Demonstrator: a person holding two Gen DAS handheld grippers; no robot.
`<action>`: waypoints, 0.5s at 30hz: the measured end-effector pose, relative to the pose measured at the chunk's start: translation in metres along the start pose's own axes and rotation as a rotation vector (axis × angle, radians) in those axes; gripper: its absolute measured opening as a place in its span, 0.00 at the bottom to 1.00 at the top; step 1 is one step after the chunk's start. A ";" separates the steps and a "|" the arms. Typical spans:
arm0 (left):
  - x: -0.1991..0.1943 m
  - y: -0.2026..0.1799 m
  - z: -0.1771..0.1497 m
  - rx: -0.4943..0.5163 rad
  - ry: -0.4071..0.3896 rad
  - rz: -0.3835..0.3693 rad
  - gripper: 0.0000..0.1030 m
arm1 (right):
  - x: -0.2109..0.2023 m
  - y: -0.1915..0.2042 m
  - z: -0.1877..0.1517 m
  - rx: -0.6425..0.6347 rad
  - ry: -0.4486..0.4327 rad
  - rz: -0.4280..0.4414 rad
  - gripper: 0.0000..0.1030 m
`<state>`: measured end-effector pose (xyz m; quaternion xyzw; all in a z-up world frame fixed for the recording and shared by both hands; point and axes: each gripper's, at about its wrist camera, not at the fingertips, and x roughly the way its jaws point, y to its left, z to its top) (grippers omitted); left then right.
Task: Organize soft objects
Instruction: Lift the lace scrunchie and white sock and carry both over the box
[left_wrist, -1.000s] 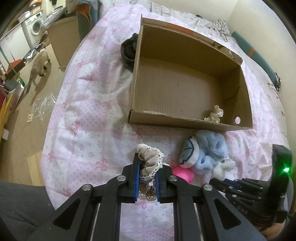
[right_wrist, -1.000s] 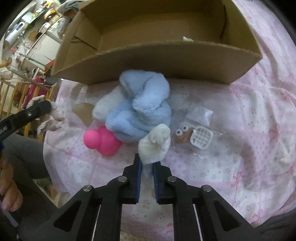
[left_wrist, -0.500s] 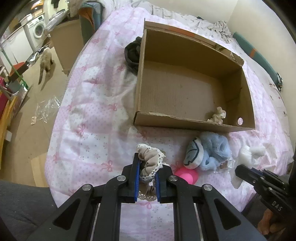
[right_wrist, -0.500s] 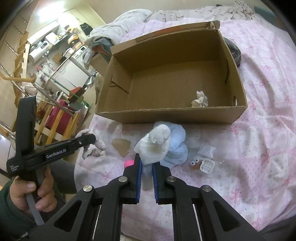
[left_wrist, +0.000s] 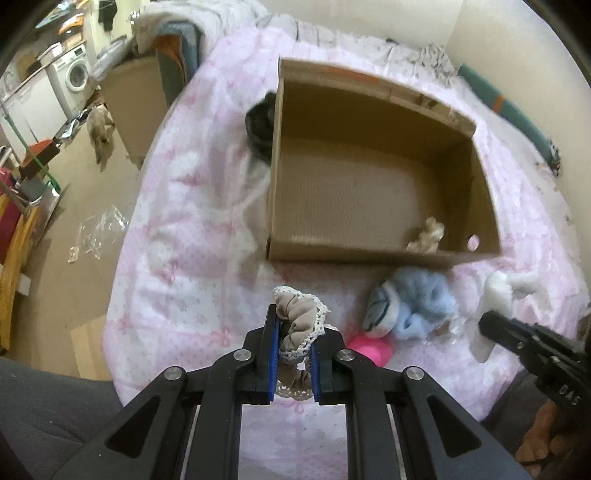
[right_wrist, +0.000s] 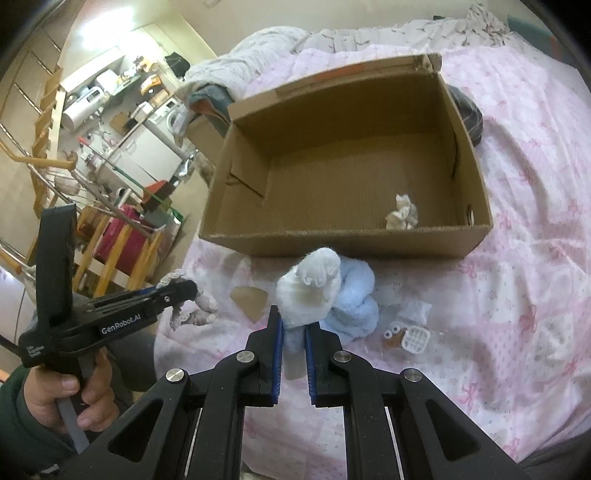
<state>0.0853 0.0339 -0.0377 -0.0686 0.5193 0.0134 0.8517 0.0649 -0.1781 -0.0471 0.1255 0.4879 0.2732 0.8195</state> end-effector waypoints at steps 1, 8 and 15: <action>-0.004 0.000 0.003 0.002 -0.013 0.000 0.12 | -0.003 0.000 0.001 0.002 -0.007 0.010 0.12; -0.033 -0.012 0.039 0.048 -0.135 0.001 0.12 | -0.021 -0.004 0.026 0.005 -0.088 0.039 0.12; -0.030 -0.024 0.078 0.087 -0.184 0.019 0.12 | -0.025 -0.016 0.061 -0.031 -0.152 -0.014 0.12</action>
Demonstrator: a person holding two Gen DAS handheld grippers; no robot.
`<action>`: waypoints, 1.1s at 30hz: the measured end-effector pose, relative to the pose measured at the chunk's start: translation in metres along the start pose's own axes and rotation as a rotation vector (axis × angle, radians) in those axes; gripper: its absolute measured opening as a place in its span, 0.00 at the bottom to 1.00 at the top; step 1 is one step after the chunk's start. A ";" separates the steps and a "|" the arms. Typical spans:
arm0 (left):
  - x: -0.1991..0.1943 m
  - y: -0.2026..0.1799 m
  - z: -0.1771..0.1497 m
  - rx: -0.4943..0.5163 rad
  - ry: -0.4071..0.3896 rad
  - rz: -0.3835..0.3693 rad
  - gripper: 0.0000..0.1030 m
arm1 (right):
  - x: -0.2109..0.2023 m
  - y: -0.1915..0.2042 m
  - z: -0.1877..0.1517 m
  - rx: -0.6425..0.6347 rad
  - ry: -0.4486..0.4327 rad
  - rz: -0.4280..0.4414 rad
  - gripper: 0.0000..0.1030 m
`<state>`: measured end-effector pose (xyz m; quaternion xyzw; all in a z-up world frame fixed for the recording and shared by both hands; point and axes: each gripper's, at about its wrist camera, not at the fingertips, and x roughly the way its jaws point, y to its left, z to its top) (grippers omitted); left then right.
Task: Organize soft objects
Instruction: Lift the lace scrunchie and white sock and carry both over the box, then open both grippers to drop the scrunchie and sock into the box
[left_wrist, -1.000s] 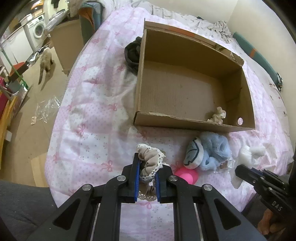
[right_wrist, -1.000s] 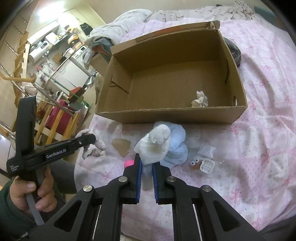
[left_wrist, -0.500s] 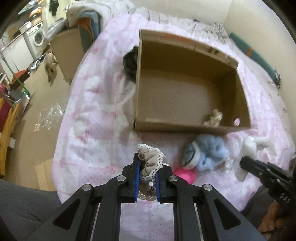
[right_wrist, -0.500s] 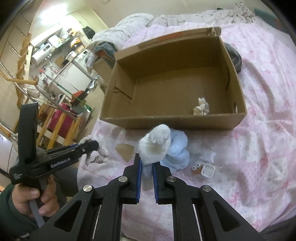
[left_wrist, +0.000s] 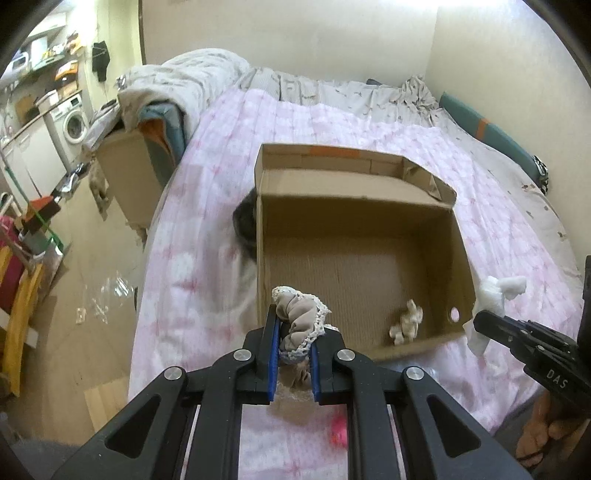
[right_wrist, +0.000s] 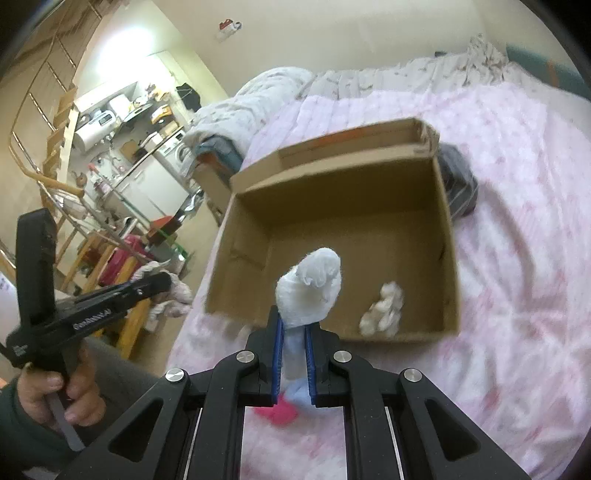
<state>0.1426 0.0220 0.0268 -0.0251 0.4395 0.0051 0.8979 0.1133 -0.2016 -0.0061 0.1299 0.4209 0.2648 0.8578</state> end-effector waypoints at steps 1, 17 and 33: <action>0.003 -0.001 0.003 0.004 -0.005 0.001 0.12 | 0.002 -0.003 0.004 -0.001 -0.006 -0.008 0.12; 0.084 -0.020 0.004 0.053 0.044 0.028 0.12 | 0.063 -0.031 0.001 0.035 0.107 -0.076 0.12; 0.094 -0.017 0.000 0.031 0.063 0.016 0.12 | 0.074 -0.037 0.000 0.068 0.152 -0.083 0.12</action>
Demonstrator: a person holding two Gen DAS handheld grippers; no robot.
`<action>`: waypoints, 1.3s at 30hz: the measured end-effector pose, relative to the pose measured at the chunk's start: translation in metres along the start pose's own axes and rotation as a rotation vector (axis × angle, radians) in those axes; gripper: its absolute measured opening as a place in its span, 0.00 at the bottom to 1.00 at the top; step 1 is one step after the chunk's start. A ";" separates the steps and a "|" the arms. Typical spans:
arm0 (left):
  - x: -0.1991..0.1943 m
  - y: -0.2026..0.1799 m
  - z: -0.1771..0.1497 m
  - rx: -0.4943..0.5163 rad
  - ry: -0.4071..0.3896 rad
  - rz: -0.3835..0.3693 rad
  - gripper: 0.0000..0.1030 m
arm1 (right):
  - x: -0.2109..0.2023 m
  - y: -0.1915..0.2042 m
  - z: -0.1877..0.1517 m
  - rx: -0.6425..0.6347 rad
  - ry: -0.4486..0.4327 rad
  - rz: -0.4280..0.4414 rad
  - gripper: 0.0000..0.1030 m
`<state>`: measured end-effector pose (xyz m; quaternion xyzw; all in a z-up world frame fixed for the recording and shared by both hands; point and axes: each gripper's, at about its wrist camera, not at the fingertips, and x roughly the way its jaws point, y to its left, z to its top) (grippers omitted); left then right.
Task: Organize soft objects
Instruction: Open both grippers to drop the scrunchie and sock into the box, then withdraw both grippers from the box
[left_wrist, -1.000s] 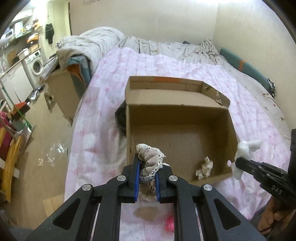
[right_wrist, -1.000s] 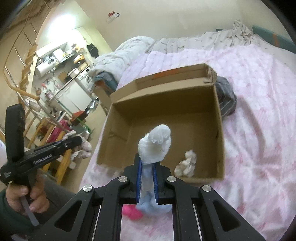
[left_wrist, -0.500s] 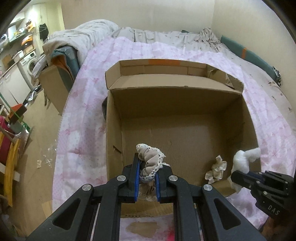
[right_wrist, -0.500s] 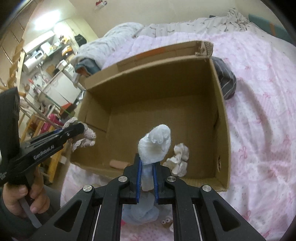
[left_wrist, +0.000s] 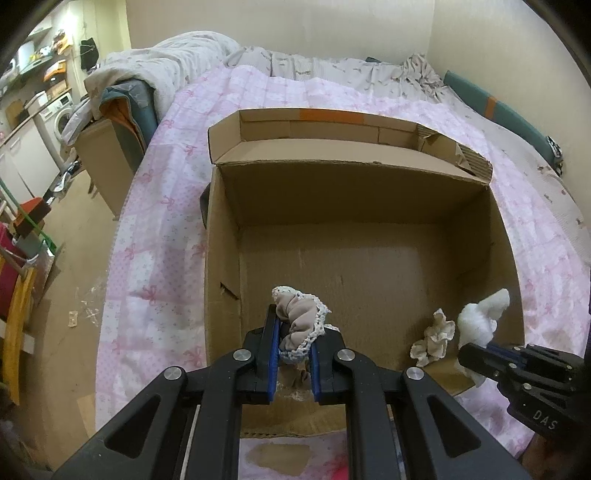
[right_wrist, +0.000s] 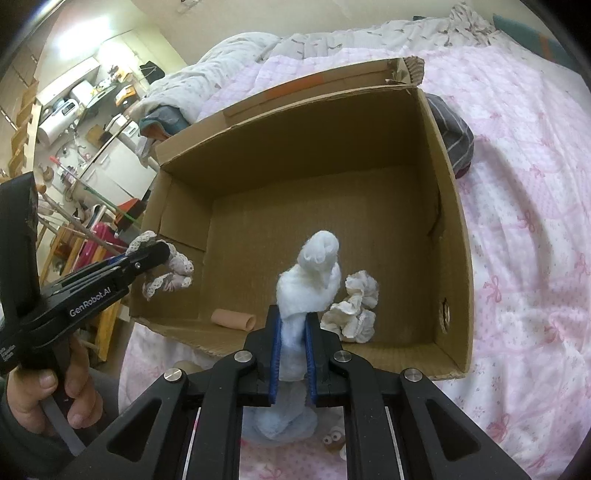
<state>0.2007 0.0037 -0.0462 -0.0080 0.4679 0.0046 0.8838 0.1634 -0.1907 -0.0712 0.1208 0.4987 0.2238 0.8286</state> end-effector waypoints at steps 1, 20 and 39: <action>0.001 0.000 0.000 0.002 0.002 0.004 0.12 | 0.000 0.000 0.000 0.001 0.002 0.000 0.12; 0.005 0.003 -0.003 -0.016 0.026 0.000 0.24 | 0.003 -0.005 0.000 0.032 0.011 -0.015 0.13; -0.018 0.001 -0.006 0.001 -0.044 0.005 0.64 | -0.015 -0.006 0.000 0.046 -0.074 -0.045 0.86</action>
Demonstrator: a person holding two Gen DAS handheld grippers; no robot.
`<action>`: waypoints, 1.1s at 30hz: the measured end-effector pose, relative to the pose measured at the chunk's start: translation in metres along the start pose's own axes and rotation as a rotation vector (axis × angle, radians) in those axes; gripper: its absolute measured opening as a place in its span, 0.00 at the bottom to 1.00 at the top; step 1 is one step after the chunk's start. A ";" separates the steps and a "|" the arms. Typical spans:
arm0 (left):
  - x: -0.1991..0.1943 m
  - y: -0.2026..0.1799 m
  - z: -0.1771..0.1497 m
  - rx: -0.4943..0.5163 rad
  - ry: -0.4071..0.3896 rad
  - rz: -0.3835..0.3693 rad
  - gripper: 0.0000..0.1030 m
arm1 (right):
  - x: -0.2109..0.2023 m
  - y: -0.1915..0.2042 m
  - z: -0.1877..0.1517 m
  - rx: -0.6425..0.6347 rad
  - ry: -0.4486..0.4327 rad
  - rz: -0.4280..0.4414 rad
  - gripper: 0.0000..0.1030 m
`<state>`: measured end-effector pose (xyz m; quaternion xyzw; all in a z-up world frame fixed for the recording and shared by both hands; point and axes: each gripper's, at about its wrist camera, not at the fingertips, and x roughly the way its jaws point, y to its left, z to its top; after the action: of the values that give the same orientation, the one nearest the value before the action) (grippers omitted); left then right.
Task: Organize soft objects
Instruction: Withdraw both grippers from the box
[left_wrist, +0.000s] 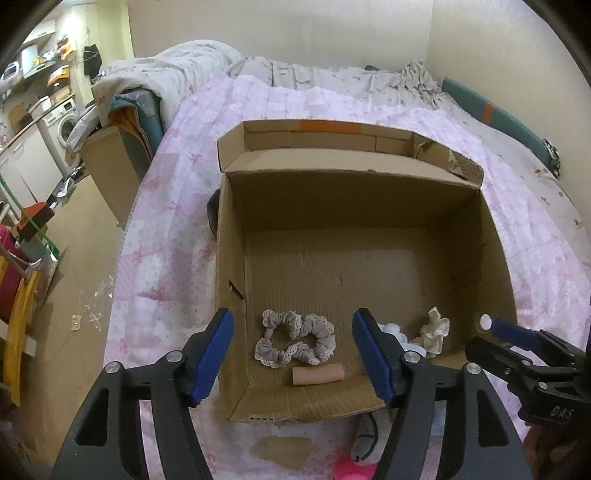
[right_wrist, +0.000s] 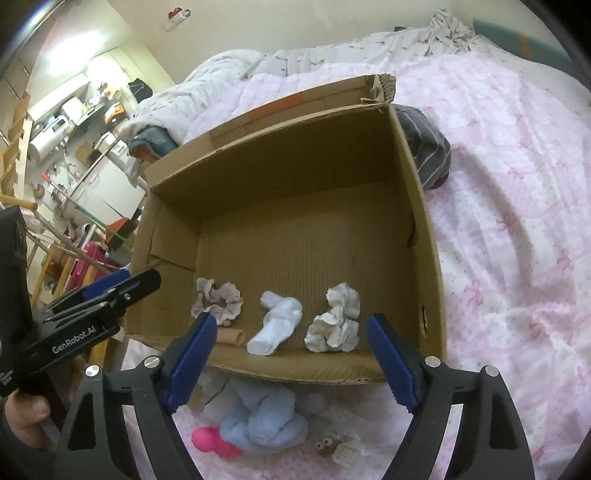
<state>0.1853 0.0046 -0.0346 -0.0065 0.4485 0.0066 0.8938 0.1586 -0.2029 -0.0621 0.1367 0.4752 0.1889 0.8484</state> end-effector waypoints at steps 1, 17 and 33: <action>-0.001 0.000 0.000 0.000 -0.002 0.003 0.67 | 0.000 -0.001 0.000 0.004 0.002 -0.001 0.86; -0.033 0.013 -0.013 -0.002 -0.039 0.047 0.68 | -0.030 0.000 -0.013 -0.007 -0.033 -0.017 0.86; -0.030 0.076 -0.047 -0.165 0.088 0.047 0.73 | -0.052 0.004 -0.049 0.017 -0.029 -0.094 0.86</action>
<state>0.1288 0.0798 -0.0388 -0.0696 0.4854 0.0643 0.8691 0.0909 -0.2206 -0.0460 0.1244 0.4704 0.1427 0.8619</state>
